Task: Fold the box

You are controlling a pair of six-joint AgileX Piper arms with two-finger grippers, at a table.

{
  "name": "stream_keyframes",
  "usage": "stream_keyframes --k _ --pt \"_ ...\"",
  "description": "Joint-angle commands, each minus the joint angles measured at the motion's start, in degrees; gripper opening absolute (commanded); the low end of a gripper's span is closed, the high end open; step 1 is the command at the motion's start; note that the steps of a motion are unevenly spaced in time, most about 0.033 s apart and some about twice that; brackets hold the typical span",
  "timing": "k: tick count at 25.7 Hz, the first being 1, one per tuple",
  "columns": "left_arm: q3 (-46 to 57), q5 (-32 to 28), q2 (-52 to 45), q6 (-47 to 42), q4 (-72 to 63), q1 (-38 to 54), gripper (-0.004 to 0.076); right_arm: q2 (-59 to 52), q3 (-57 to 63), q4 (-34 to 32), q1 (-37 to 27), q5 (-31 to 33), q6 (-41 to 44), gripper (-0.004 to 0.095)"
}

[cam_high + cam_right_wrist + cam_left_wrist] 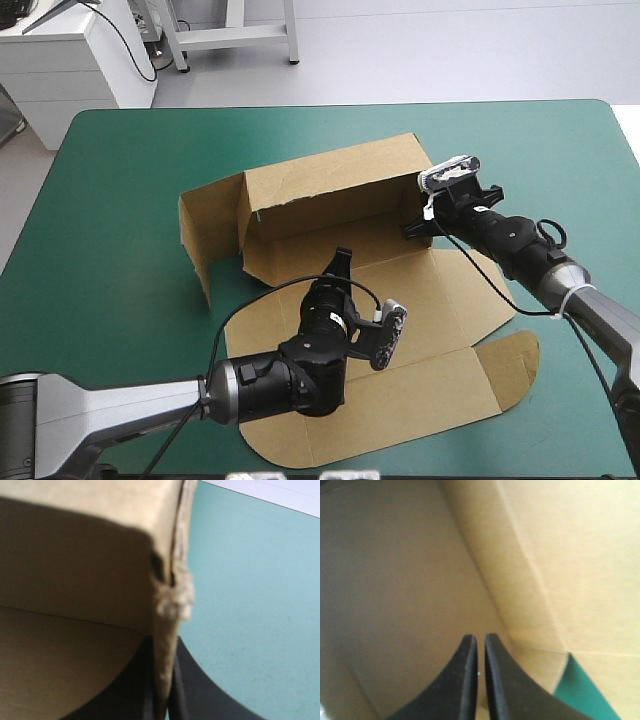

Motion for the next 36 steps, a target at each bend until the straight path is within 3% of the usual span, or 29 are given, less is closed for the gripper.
stream_keyframes --k 1,3,9,14,19,24,31,36 --pt "-10.16 8.98 -3.18 21.93 -25.97 3.43 0.0012 -1.68 -2.08 -0.20 -1.10 1.98 -0.03 -0.0021" --pt "-17.87 16.69 -3.18 29.50 -39.69 8.69 0.0012 -1.68 -2.16 -0.20 -2.12 2.74 0.70 -0.0021" --pt "-31.77 16.21 -6.61 32.60 -62.59 29.14 0.0012 -1.68 -2.16 -2.12 -3.22 5.90 1.88 -0.0021" --pt "-31.79 16.21 -10.38 30.17 -71.40 47.65 -0.0007 -1.68 -2.16 -5.86 -5.09 8.14 5.56 -0.0019" --pt "-31.79 16.21 -12.67 29.07 -83.45 73.35 -0.0008 -1.68 -2.23 -11.48 -7.00 10.75 10.54 -0.0019" --pt "-29.12 16.21 -12.67 24.17 -93.08 89.42 -0.0008 -1.68 -2.30 -15.06 -7.00 11.71 14.38 -0.0019" --pt "-17.02 10.25 -12.81 22.45 -94.70 96.38 -0.0008 -1.68 -5.25 -20.39 -7.00 13.62 19.73 -0.0019" --pt "-10.31 6.43 -12.81 22.45 -94.36 96.38 -0.0008 -0.74 -11.19 -29.41 -7.00 18.67 28.79 -0.0019"
